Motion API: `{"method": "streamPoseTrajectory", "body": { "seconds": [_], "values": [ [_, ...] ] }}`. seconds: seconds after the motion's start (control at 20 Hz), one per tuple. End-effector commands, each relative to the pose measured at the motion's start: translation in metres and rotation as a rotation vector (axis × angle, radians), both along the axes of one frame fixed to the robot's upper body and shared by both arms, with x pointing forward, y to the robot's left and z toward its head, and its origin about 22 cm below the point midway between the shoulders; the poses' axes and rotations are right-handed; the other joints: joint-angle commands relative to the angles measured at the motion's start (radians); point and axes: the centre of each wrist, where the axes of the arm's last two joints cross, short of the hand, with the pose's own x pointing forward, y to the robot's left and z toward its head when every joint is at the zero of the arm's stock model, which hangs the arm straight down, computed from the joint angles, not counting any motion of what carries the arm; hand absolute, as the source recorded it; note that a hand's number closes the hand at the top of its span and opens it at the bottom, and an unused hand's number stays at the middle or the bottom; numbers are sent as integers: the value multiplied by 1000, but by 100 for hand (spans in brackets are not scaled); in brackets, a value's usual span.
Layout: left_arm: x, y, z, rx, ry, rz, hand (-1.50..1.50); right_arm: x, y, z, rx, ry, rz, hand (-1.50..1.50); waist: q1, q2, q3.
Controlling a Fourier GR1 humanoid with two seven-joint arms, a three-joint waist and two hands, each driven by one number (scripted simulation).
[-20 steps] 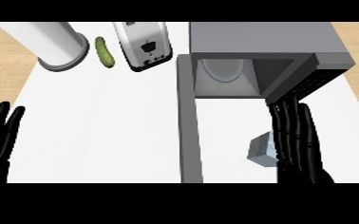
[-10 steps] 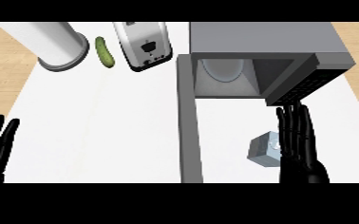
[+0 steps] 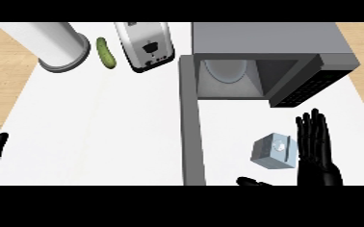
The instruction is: Pick up the milk, place it into the microwave and close the microwave
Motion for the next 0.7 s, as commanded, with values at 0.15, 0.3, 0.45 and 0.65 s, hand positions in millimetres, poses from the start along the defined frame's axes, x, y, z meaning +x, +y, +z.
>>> {"method": "streamPoseTrajectory", "body": {
  "seconds": [0.15, 0.3, 0.45, 0.65],
  "values": [
    [-1, 5, -10, 6, 11, -3, -150, -6, -31, -50, 3, 31, -37, -150, 0, 0, 0],
    [-16, -4, -12, 8, -2, -4, -150, -17, -42, -55, 1, 58, -28, -150, 2, -1, 0],
    [-4, -3, -4, -7, -5, 1, -150, -7, -52, -87, -14, 50, -13, -150, 1, 1, 0],
    [-9, 9, 5, -4, -12, -4, -150, -1, -35, -88, -36, 47, 32, -150, 2, 1, 0]
  ]
}}
